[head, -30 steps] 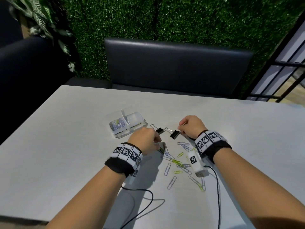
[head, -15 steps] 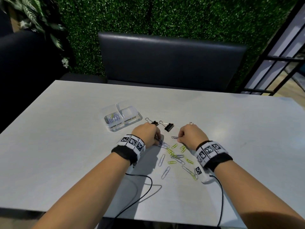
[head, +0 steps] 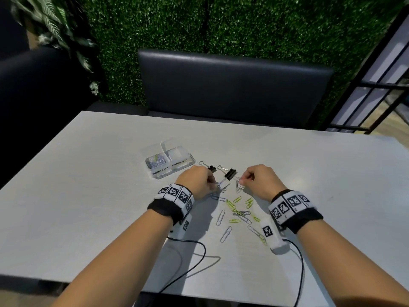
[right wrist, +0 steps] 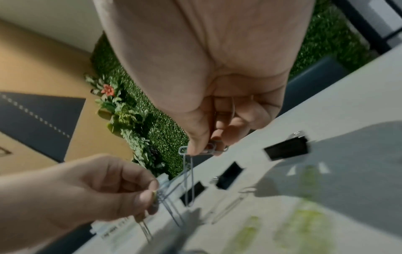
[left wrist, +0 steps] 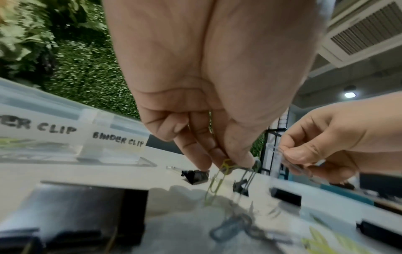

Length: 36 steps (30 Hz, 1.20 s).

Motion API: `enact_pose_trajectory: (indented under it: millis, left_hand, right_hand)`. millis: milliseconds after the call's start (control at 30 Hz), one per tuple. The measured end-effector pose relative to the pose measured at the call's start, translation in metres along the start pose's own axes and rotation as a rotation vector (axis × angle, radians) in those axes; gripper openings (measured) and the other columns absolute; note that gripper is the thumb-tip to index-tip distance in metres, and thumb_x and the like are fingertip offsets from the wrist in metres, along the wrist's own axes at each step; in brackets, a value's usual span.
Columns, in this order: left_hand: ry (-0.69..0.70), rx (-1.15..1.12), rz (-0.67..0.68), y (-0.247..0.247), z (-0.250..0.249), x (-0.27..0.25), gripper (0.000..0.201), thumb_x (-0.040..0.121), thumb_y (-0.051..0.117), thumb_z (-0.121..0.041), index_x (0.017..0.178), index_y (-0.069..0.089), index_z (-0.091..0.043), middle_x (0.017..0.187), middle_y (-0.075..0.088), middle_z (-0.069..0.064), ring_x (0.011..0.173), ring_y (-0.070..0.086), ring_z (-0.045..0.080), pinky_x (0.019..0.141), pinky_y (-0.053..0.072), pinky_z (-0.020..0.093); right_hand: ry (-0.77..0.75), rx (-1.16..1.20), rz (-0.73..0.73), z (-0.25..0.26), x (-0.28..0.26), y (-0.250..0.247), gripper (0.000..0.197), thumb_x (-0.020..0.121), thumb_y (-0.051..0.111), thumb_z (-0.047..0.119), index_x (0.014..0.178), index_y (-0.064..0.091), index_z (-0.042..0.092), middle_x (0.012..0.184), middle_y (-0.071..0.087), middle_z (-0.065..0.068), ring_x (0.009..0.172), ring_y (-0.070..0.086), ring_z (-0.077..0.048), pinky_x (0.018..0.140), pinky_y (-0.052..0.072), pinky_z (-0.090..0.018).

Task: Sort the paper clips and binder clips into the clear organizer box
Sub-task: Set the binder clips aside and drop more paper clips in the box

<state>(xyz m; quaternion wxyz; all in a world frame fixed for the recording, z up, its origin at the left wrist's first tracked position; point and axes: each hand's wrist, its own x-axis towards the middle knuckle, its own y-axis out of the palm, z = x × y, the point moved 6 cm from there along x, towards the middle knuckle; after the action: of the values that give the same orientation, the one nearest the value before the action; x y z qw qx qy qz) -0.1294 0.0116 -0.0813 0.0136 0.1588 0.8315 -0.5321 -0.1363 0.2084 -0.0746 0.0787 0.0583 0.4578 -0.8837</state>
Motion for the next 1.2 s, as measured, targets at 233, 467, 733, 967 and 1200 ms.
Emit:
enact_pose_trajectory:
  millis: [233,467,733,967,1200]
  left_hand:
    - [-0.124,-0.238,-0.134,-0.041,0.041,-0.014,0.018,0.091,0.065,-0.018,0.077,0.069,-0.028,0.08,0.068,-0.015,0.081,0.065,0.009,0.074,0.046,0.023]
    - [-0.326,-0.323,-0.383,-0.101,0.123,-0.024,0.015,0.093,0.07,-0.031,0.088,0.074,-0.017,0.078,0.069,-0.003,0.075,0.062,0.015,0.069,0.042,0.025]
    - [-0.424,-0.314,-0.464,-0.106,0.152,-0.008,0.012,0.087,0.074,-0.022,0.08,0.082,-0.016,0.081,0.077,0.004,0.078,0.071,0.022,0.069,0.054,0.028]
    - [-0.285,-0.289,-0.522,-0.106,0.121,-0.027,0.013,0.088,0.07,-0.032,0.09,0.079,-0.022,0.084,0.077,-0.004,0.078,0.07,0.013,0.074,0.055,0.026]
    - [0.079,-0.207,-0.08,-0.049,0.014,-0.03,0.023,0.088,0.071,-0.042,0.104,0.075,-0.025,0.092,0.075,-0.011,0.072,0.059,-0.007,0.081,0.054,0.021]
  right_hand:
    - [-0.056,0.296,0.001,0.065,0.02,0.013,0.01,0.088,0.074,0.022,0.088,0.076,0.011,0.077,0.069,0.001,0.066,0.059,-0.01,0.054,0.042,-0.017]
    - [-0.077,0.456,0.125,0.158,0.057,0.068,0.017,0.09,0.072,0.02,0.089,0.074,0.004,0.068,0.065,0.0,0.055,0.054,-0.013,0.052,0.048,-0.026]
    - [-0.02,0.318,0.127,0.196,0.089,0.107,0.012,0.084,0.076,0.017,0.075,0.077,0.009,0.074,0.074,-0.01,0.064,0.069,-0.023,0.073,0.063,-0.043]
    - [-0.123,0.29,0.125,0.174,0.065,0.069,0.012,0.09,0.065,0.014,0.083,0.073,0.011,0.078,0.076,-0.014,0.07,0.075,-0.029,0.06,0.064,-0.039]
    - [-0.085,0.142,-0.009,0.052,0.013,-0.011,0.007,0.089,0.069,0.014,0.09,0.076,0.017,0.078,0.071,0.003,0.07,0.066,-0.014,0.06,0.05,-0.021]
